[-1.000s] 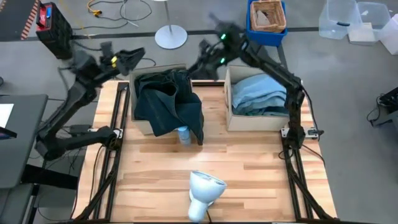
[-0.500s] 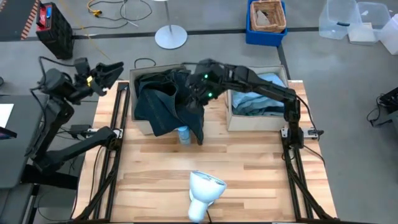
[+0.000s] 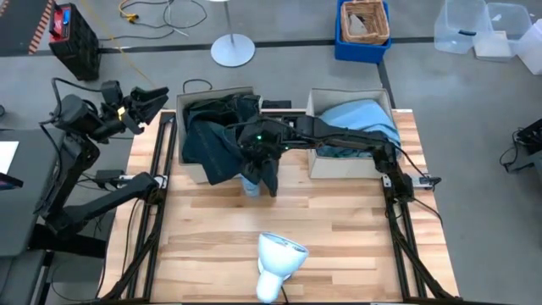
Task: Sort clothes
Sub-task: Put the dark blue pants into the left laundry organizer
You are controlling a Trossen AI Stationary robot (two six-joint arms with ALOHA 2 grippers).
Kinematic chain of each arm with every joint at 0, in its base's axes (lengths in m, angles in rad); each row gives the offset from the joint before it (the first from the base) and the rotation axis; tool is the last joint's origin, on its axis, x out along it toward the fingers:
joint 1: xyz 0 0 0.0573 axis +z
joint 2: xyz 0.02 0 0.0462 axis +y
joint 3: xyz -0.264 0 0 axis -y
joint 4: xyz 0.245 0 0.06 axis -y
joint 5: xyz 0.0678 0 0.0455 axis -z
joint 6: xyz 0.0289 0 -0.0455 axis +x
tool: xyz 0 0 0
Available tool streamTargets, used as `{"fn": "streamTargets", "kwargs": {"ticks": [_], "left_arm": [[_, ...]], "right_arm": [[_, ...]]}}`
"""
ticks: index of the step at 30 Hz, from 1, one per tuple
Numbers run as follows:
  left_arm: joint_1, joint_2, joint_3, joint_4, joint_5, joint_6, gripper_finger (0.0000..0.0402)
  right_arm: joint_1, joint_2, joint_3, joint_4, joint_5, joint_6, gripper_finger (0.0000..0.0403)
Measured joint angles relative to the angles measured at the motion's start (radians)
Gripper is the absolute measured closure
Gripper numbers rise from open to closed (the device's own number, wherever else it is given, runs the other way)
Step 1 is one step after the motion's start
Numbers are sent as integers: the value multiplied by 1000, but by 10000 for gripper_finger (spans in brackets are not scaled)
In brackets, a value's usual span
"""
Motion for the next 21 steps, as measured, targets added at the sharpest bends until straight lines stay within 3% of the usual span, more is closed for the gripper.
{"fn": "streamTargets", "kwargs": {"ticks": [5,12,21], "left_arm": [[0,0,0,-22,1,3,146],[0,0,0,-54,2,19,146],[0,0,0,-54,2,31,146]], "right_arm": [[-15,22,1,59,34,1,225],[-20,24,8,141,37,-6,379],[-78,-4,24,375,37,-51,398]]}}
